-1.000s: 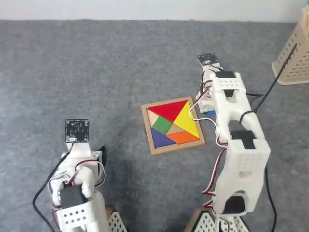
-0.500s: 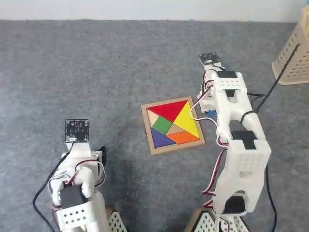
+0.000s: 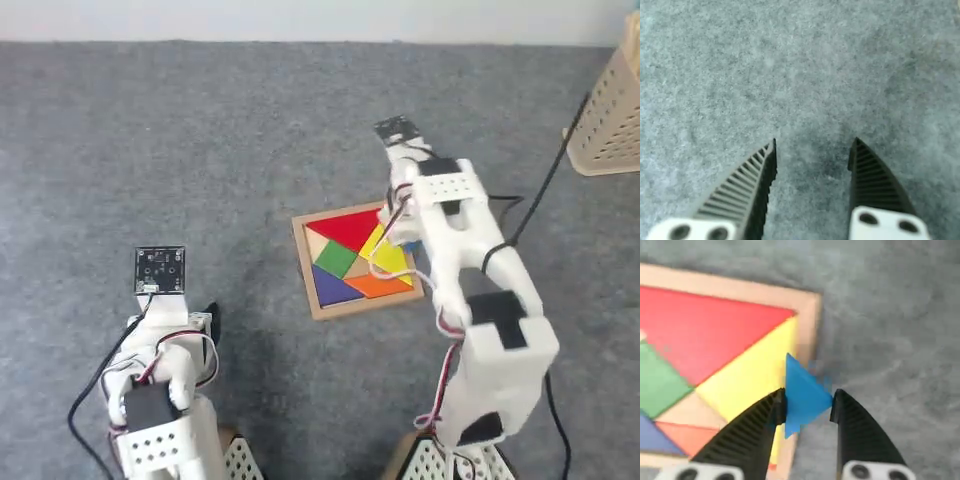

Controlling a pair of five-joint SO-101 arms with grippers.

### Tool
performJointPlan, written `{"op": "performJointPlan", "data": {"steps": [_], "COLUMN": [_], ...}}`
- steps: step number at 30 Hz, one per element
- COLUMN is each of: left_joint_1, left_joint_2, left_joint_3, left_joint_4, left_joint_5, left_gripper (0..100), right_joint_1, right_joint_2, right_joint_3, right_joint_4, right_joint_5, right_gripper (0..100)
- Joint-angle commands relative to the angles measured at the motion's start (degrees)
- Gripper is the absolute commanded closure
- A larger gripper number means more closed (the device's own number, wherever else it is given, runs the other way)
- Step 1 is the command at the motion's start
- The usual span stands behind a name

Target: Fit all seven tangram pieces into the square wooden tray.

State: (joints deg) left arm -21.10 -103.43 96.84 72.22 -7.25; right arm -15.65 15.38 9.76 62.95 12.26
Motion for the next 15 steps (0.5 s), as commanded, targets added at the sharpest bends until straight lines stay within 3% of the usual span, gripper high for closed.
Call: {"op": "performJointPlan", "data": {"steps": [1, 10, 15], "left_joint_1": [-0.3, -0.3, -0.3], "left_joint_2": [-0.9, -0.9, -0.9], "left_joint_3": [-0.2, -0.2, -0.2], "left_joint_4": [0.2, 0.2, 0.2], "left_joint_5": [0.5, 0.5, 0.5], "left_gripper": [77, 77, 77], "right_joint_1": [-3.3, -16.8, -20.3], "right_joint_2": [-8.0, -2.2, 2.7], "right_joint_3": [-0.3, -9.8, -11.6], "right_joint_4": [-1.1, 0.3, 0.9], "right_joint_5": [-2.3, -12.2, -18.3], "right_gripper": [87.3, 87.3, 87.2]}}
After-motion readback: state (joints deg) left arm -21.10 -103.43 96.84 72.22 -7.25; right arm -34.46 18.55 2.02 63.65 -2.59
